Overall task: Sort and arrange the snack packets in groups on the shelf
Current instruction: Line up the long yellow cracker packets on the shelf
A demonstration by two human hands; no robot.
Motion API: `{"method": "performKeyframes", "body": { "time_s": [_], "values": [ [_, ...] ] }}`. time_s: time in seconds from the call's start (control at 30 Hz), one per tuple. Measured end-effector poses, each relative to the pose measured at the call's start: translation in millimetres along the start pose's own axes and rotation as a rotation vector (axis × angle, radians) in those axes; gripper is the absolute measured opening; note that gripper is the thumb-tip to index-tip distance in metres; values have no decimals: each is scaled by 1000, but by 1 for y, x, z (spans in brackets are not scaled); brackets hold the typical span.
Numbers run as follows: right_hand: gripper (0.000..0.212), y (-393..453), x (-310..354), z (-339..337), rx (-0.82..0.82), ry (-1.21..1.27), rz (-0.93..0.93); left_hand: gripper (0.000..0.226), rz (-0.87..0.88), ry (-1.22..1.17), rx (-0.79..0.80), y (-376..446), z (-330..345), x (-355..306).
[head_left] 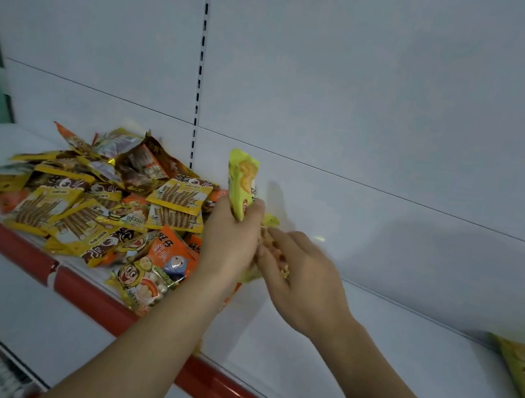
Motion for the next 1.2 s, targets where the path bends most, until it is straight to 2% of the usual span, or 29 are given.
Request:
{"method": "performKeyframes", "body": {
  "time_s": [0.1,0.17,0.3,0.4,0.5,0.6,0.7,1.0,1.1,1.2],
  "values": [
    [51,19,-10,13,-64,3,83,27,-90,-71,3,7,-28,6],
    [46,37,-14,25,-76,-47,133,29,-94,-9,30,8,-44,9],
    [56,72,-5,49,1,-106,134,45,-66,88,10,16,-73,6],
    [60,89,2,64,93,-241,186,36,-48,174,44,24,-87,-2],
    [52,99,2,72,152,-415,262,36,-11,248,91,32,-96,-3],
    [40,100,0,71,161,-470,271,36,-15,255,152,41,-100,-2],
    [37,86,3,55,63,-479,268,35,11,249,216,51,-95,-1],
    [26,-4,6,-22,-462,-194,525,33,-5,84,394,34,-12,-3],
    [30,-33,8,-42,-492,-162,570,34,-36,28,505,11,25,-7],
    [39,-62,1,-57,-438,-185,599,30,-75,-25,625,-22,65,-9]
  ]
}}
Point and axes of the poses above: each hand's wrist, its own y-axis towards the middle knuckle, its own z-axis out of the palm, x = y × z, the point moved 1 cm from there along y, towards the middle knuckle, and after that the axes turned 4 degrees about y, right-handed, at the moved point
